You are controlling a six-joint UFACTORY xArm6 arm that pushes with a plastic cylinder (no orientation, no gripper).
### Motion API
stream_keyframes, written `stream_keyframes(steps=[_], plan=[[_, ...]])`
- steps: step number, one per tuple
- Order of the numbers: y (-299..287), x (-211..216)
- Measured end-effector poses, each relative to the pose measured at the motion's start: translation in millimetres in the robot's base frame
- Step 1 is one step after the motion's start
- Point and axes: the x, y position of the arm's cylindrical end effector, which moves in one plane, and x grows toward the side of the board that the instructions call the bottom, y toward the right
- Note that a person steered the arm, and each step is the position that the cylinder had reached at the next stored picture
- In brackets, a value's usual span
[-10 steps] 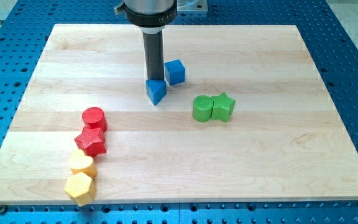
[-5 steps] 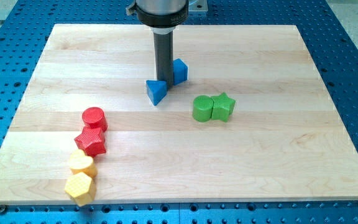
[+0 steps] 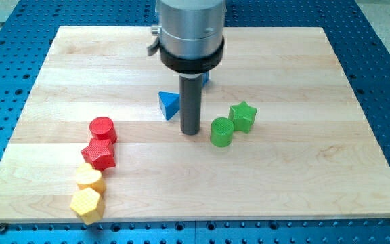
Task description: Place the triangle horizontal to the left of the cube
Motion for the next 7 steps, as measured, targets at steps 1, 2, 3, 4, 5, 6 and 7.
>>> stream_keyframes(steps=[1,2,3,4,5,6,7], plan=[[0,-14],[5,-21],[-12,-23],[-58,-51],[-82,-72],[-82,-87],[-128,-90]])
